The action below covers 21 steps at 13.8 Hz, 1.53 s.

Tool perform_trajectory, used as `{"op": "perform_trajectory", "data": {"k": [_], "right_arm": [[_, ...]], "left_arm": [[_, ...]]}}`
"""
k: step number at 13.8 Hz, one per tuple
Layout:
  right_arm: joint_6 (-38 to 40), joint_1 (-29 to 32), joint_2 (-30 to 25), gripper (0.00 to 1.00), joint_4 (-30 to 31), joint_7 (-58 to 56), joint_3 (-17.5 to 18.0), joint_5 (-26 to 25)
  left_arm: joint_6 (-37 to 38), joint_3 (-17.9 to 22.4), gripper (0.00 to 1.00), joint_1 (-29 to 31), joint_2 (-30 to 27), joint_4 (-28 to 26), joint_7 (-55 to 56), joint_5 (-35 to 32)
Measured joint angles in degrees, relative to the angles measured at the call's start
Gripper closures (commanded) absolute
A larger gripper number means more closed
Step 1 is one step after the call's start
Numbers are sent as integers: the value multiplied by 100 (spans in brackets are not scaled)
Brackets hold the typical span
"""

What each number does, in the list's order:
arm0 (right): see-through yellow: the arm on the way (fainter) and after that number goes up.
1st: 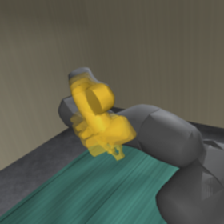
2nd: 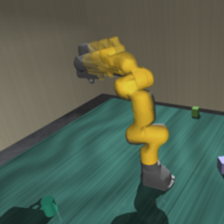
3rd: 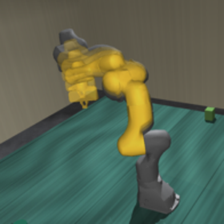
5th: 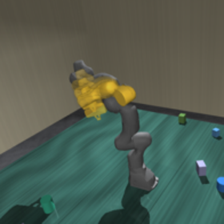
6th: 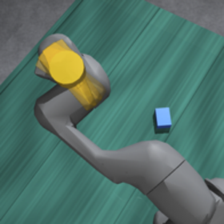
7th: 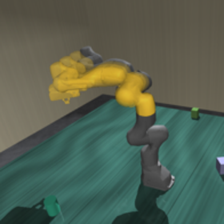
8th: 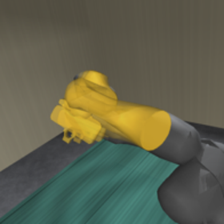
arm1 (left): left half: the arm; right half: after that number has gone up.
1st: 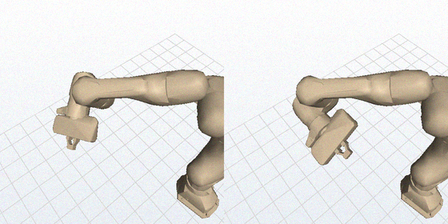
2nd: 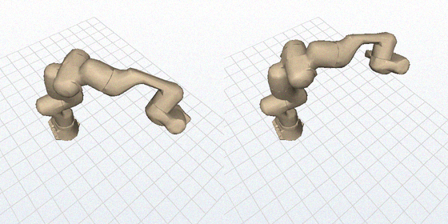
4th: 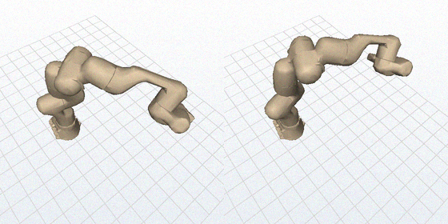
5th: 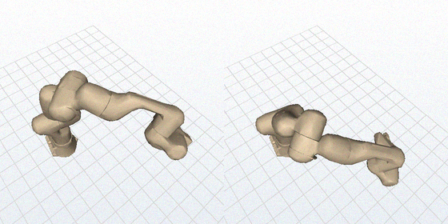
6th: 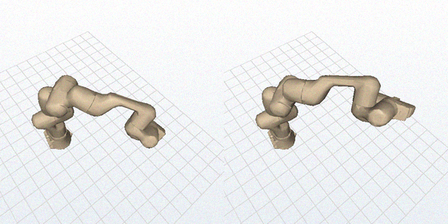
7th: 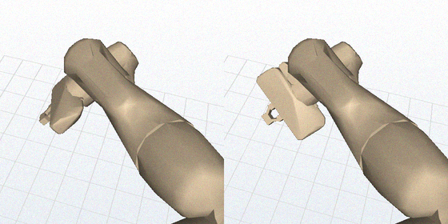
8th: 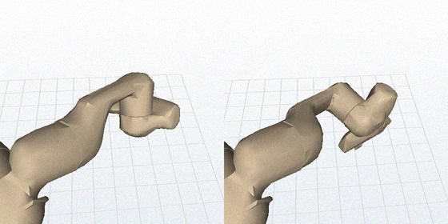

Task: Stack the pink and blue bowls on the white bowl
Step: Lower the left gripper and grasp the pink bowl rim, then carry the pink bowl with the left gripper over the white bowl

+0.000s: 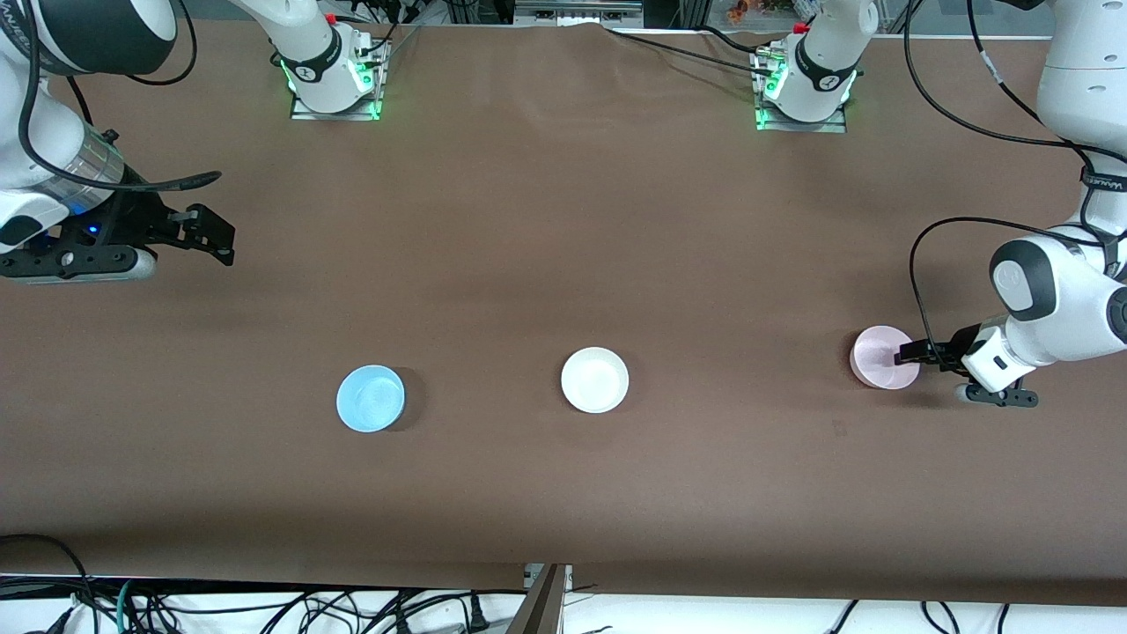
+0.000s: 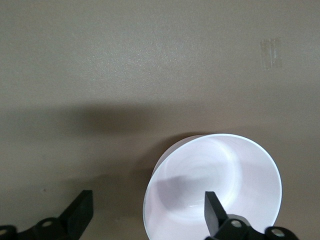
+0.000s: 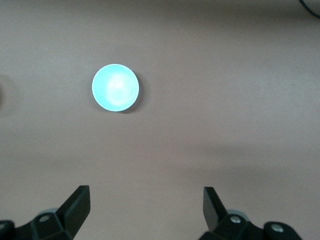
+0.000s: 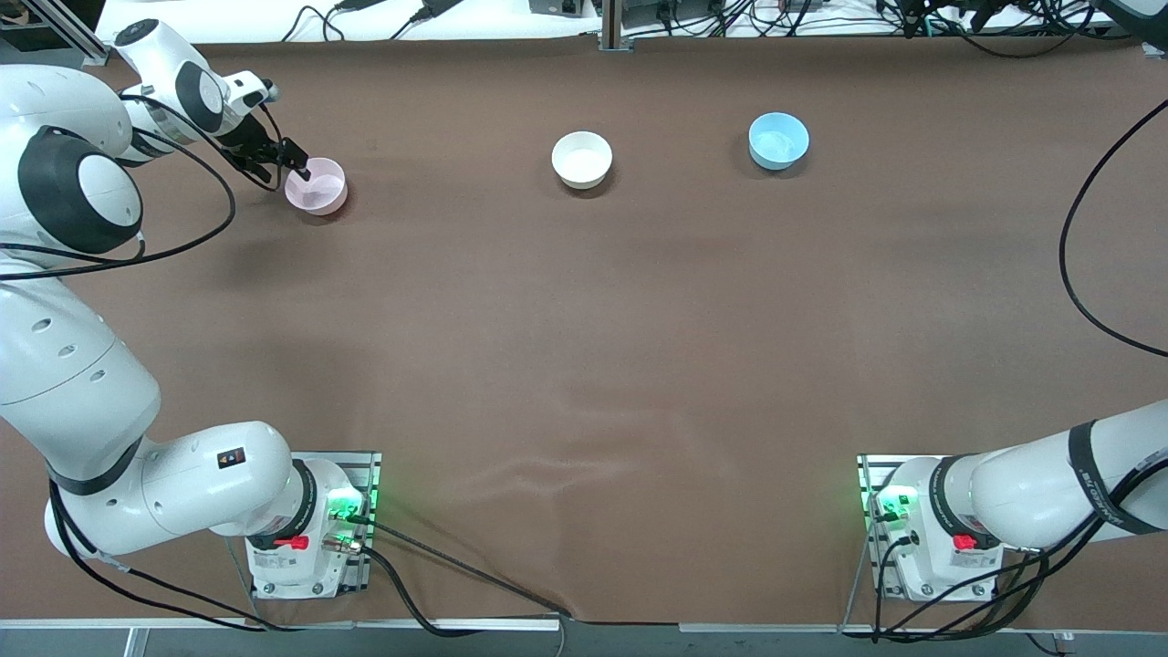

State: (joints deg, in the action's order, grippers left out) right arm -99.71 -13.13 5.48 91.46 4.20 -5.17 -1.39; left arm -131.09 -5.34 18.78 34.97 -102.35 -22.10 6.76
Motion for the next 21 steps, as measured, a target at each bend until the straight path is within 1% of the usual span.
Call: {"op": "perform_trajectory", "data": {"k": [1, 2, 3, 4, 6, 7, 8, 12, 15, 17, 20, 21], "right_arm": [[-15, 0, 14, 0, 0, 0, 1, 0], [-21, 0, 21, 0, 0, -1, 1, 0], [-23, 0, 24, 0, 0, -1, 1, 0], [-29, 0, 24, 0, 0, -3, 1, 0], [-53, 0, 24, 0, -1, -4, 1, 0], [-68, 0, 24, 0, -1, -4, 1, 0], [-103, 0, 24, 0, -2, -5, 1, 0], [-190, 0, 24, 0, -4, -5, 1, 0], [-213, 0, 24, 0, -4, -5, 1, 0], [-294, 3, 24, 0, -4, -5, 1, 0], [-349, 11, 28, 0, -4, -9, -3, 0], [-350, 8, 35, 0, -4, -12, -2, 0]], "left_arm": [[0, -5, 35, -2, 0, 2, 0, 0], [0, -9, 47, -5, 0, 2, 0, 0], [0, -13, 53, -9, 0, 2, 0, 0], [0, -16, 62, -13, 0, 2, 0, 0], [0, -17, 81, -13, 0, 2, 0, 0], [0, -17, 92, -14, 0, 2, 0, 0], [0, -17, 100, -13, 0, 2, 4, 0], [102, -34, 100, -15, -5, 61, 87, 30], [696, -226, 100, -185, -83, 399, 639, 144], [916, -560, 100, -467, -146, 616, 1488, 145], [937, -1188, 100, -977, -161, 771, 3264, 145], [933, -1317, 100, -1191, -161, 831, 3823, 131]]}}
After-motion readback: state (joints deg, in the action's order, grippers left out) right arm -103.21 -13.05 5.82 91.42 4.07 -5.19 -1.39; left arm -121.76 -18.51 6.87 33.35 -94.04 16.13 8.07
